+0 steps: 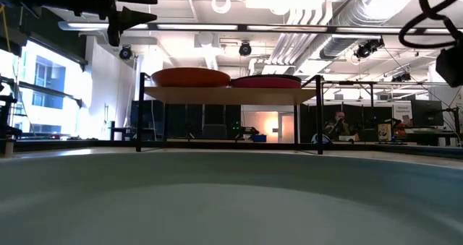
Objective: Place and stack plates onto a shelf
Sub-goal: Stack the light pink plate on top of the black plate on the shelf
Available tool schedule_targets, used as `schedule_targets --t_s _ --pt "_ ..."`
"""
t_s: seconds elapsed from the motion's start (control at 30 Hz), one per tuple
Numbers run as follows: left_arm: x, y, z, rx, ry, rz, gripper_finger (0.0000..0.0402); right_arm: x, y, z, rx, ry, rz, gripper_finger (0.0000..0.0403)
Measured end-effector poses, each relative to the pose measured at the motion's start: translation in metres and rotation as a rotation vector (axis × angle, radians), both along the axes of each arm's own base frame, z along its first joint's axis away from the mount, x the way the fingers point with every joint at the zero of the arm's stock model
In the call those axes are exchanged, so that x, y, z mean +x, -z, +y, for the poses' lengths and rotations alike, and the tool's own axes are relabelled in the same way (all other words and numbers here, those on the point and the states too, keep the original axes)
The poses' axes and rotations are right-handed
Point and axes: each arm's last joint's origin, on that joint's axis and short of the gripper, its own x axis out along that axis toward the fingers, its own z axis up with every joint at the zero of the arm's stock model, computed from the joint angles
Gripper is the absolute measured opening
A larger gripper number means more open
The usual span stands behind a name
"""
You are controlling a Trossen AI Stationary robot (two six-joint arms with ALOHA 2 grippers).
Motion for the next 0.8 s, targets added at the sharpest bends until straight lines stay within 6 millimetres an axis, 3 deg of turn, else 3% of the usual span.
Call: schedule_targets --t_s 0.43,0.53,0.7,0.8 --pt "0.0 0.0 0.0 -0.001 0.0 0.001 0.0154 0.01 0.028 0.007 -0.069 -0.054 0.068 0.015" --pt "0.0 0.0 0.0 0.0 0.0 0.001 0.0154 0.012 0.031 0.008 -0.078 -0.062 0.083 0.0119" --pt "0.0 0.0 0.0 0.0 0.0 0.001 0.0154 0.013 0.031 0.009 -0.067 -0.029 0.086 0.0019" --pt "0.0 0.0 0.0 0.0 0.0 0.002 0.0154 0.014 0.03 0.01 -0.055 -0.026 0.074 0.0015"
